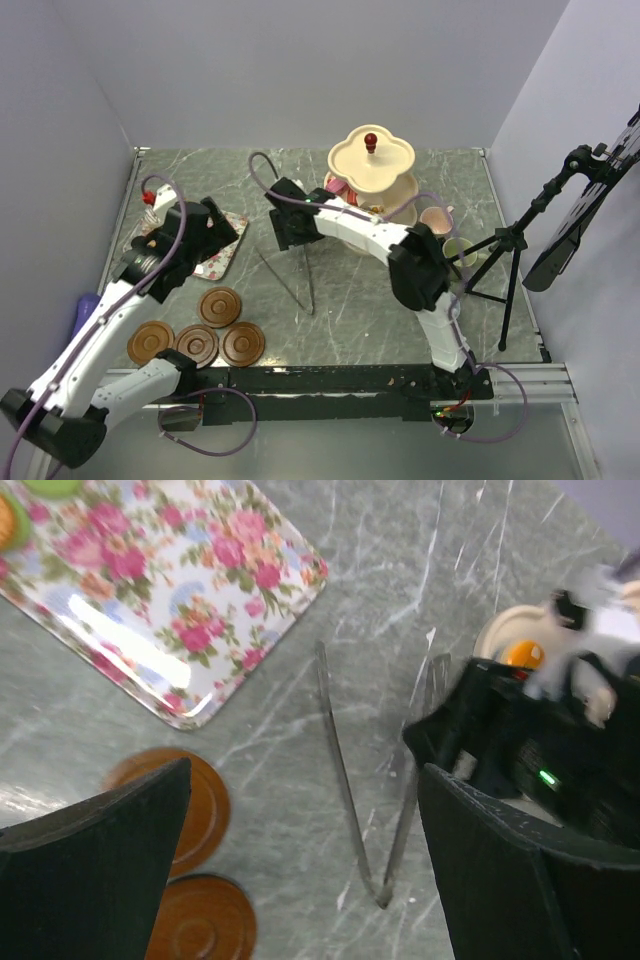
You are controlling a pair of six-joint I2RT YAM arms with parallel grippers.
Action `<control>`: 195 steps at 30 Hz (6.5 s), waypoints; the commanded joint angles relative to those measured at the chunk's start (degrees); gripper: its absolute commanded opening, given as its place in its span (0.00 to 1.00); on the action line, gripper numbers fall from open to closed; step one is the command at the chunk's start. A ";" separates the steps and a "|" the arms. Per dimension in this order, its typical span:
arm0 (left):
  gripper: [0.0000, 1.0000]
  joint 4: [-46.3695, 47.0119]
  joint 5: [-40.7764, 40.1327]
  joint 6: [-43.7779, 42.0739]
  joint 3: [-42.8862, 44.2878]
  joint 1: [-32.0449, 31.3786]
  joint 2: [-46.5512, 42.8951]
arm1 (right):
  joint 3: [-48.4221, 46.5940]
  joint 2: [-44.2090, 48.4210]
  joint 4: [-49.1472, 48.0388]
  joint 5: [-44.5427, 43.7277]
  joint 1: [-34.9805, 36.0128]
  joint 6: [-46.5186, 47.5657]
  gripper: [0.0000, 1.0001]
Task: Serve the afternoon tea
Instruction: Adjust the clamp at the center of the board, then pick up the clamp from the center of the board, then pick up the desert from the tray.
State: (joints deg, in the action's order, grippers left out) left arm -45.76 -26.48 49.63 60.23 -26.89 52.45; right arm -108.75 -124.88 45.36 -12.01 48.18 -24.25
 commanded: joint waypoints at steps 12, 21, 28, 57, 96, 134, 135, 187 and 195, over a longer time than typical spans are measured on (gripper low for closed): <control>0.99 11.82 13.12 22.53 -2.58 -4.56 27.33 | 14.35 39.71 -10.91 3.83 -1.69 12.91 0.88; 0.77 7.26 6.71 18.23 9.64 -7.65 46.24 | 14.35 43.84 -11.26 10.33 -1.87 19.93 0.88; 0.52 0.41 4.16 11.47 15.88 -7.65 54.68 | 14.79 45.51 -11.88 8.85 -1.78 25.38 0.88; 0.80 31.78 3.61 -28.11 1.13 -7.65 38.80 | 19.02 48.94 -8.89 4.72 -1.95 21.96 0.88; 0.87 29.77 6.11 -20.80 -10.05 -16.96 41.06 | 16.99 46.66 -8.01 3.31 -1.95 25.39 0.89; 0.49 -9.26 5.13 -20.09 16.84 15.46 25.42 | 17.52 47.97 -8.98 1.47 -2.13 27.41 0.89; 0.49 -9.17 4.77 -20.44 17.72 15.99 26.21 | 17.34 47.98 -8.98 1.29 -2.13 27.68 0.89; 0.56 -3.64 8.46 -29.32 19.84 25.49 38.00 | 12.51 43.58 -8.80 -0.38 -2.39 30.67 0.90; 0.57 -4.43 7.05 -28.88 19.23 25.40 38.43 | 12.42 43.58 -8.89 -0.12 -2.39 30.75 0.90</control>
State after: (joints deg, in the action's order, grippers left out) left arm -50.46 -17.80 20.05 79.81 -1.37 91.72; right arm -94.54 -80.88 37.69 -12.38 46.33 5.89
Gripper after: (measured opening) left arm 0.568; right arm 0.900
